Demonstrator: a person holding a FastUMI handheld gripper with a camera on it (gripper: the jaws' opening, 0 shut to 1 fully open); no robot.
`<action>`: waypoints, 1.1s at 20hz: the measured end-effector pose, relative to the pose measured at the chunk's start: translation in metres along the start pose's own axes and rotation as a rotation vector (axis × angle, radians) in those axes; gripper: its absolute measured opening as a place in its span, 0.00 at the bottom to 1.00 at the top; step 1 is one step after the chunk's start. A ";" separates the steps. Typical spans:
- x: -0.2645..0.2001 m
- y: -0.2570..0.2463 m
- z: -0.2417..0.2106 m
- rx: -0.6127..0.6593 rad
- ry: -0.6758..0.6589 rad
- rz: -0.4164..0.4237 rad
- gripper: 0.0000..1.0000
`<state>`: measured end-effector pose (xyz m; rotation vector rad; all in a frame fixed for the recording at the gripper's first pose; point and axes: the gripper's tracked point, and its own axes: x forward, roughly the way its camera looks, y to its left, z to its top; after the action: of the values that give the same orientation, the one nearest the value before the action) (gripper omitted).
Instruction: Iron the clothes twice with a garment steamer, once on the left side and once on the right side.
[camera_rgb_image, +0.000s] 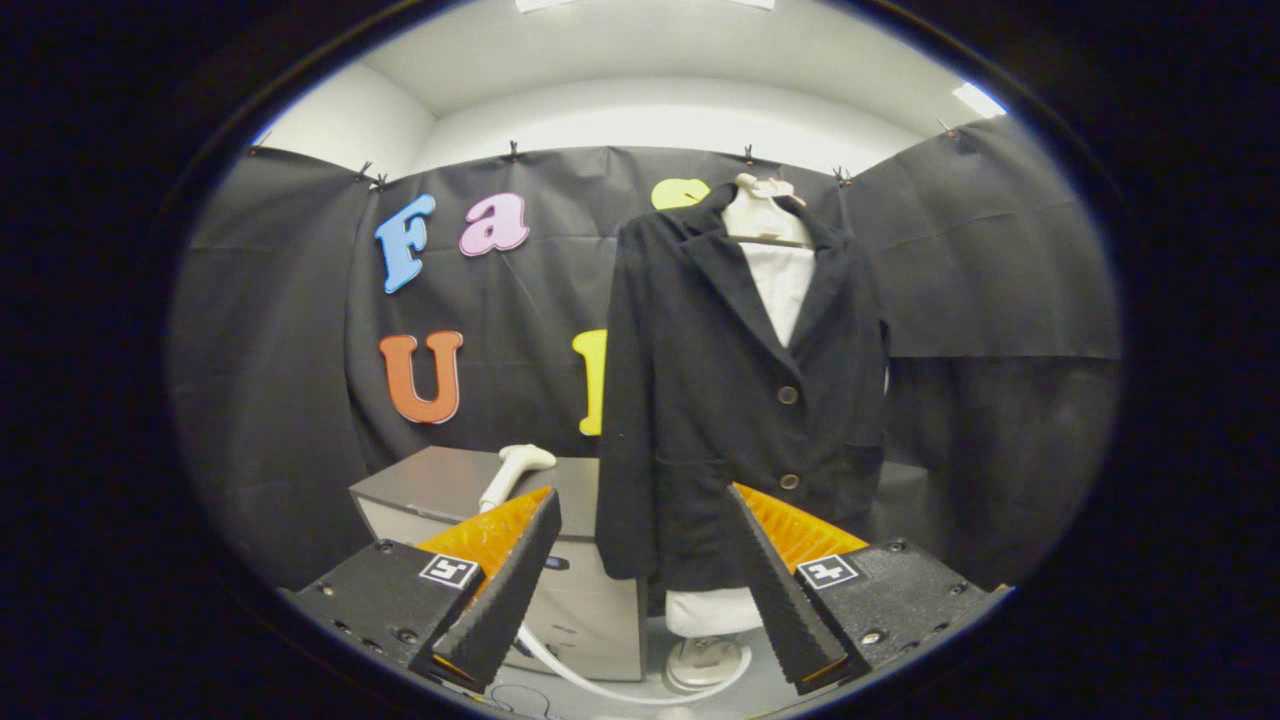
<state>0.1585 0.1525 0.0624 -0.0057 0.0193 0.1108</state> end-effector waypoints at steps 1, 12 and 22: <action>0.016 0.013 -0.001 0.002 0.015 0.017 1.00; 0.178 0.148 -0.042 -0.016 0.195 0.165 1.00; 0.285 0.184 -0.130 -0.008 0.410 0.118 0.91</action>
<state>0.4193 0.3657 -0.0738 -0.0356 0.4296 0.2258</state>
